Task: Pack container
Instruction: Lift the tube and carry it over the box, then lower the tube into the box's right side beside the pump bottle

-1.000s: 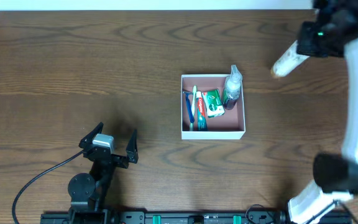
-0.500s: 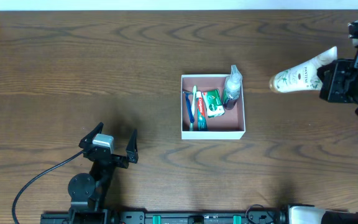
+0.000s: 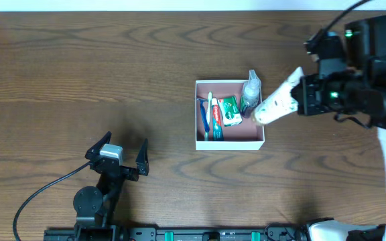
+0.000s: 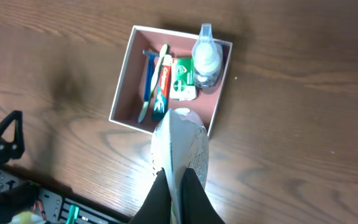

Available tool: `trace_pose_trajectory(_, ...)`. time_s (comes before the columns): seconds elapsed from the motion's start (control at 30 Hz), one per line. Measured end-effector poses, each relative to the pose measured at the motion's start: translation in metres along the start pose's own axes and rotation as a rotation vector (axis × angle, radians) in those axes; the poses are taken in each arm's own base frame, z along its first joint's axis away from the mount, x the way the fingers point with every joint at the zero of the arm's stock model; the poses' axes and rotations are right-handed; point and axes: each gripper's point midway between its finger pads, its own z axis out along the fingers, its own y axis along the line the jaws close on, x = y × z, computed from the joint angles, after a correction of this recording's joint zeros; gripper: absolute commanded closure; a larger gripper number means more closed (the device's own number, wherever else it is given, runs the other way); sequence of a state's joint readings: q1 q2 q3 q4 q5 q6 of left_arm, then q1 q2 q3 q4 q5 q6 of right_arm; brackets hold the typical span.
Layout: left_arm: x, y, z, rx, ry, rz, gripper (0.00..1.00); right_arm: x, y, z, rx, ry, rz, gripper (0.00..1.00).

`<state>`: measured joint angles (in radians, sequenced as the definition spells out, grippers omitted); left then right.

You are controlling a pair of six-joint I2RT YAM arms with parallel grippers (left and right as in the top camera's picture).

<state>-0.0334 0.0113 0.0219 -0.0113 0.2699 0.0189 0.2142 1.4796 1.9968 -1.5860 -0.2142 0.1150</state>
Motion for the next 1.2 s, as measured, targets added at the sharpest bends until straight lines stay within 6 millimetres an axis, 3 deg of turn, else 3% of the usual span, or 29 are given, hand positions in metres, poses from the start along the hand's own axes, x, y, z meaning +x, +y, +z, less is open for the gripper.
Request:
trace_pose_trajectory(0.27,0.000,0.000,0.000,0.000,0.000,0.000,0.02,0.000,-0.018,0.038,0.086,0.028,0.078,0.99)
trace_pose_trajectory(0.63,0.000,0.000,0.000,0.000,0.000,0.000,0.02,0.006,0.006,0.070,0.072,0.074,0.030,0.99)
trace_pose_trajectory(1.2,0.000,0.000,0.000,0.000,0.000,0.000,0.02,0.011,0.004,0.112,0.168,0.175,-0.008,0.99)
